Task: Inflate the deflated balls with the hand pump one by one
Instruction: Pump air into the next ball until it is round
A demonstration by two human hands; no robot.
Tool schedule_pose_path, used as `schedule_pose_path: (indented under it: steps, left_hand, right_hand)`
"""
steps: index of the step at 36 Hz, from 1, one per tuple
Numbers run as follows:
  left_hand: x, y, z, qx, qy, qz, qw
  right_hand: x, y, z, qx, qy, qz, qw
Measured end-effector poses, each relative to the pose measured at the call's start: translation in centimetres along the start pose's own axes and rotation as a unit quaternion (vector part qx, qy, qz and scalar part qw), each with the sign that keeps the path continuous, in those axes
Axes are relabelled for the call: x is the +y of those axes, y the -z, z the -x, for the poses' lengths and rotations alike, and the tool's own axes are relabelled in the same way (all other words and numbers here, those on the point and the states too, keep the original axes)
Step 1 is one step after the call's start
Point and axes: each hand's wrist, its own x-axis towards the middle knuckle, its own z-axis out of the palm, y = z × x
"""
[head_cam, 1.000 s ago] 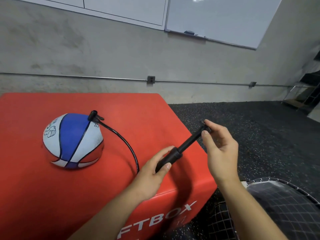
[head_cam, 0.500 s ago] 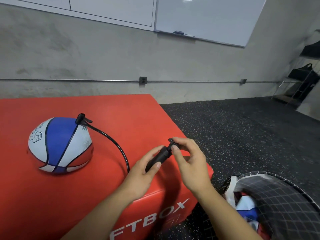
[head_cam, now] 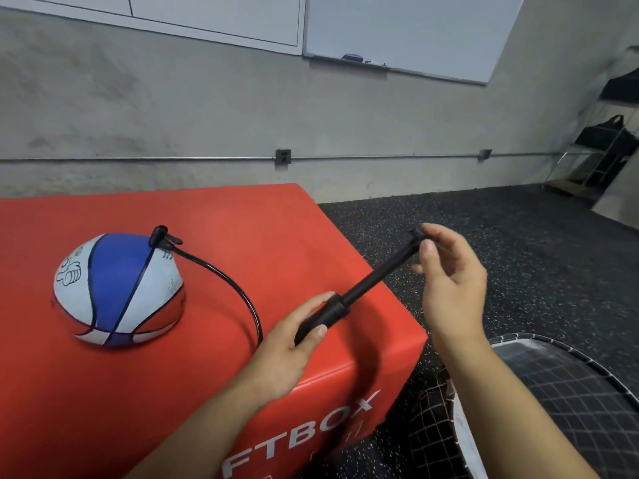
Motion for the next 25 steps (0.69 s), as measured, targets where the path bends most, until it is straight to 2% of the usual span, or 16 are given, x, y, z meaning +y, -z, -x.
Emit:
schedule_pose_path:
  steps: [6, 18, 25]
  left_hand:
    - [0.8, 0.2, 0.3, 0.005, -0.007, 0.0, 1.0]
    - [0.1, 0.5, -0.2, 0.038, -0.008, 0.045, 0.998]
    - [0.1, 0.4, -0.5, 0.046, -0.013, 0.072, 0.996]
  right_hand:
    - [-0.1, -0.9, 0.4, 0.004, 0.003, 0.026, 1.0]
    - [-0.5, -4.0, 3.7, -0.101, 0.065, 0.074, 0.99]
    - [0.9, -5.0, 5.4, -0.158, 0.044, 0.089, 0.982]
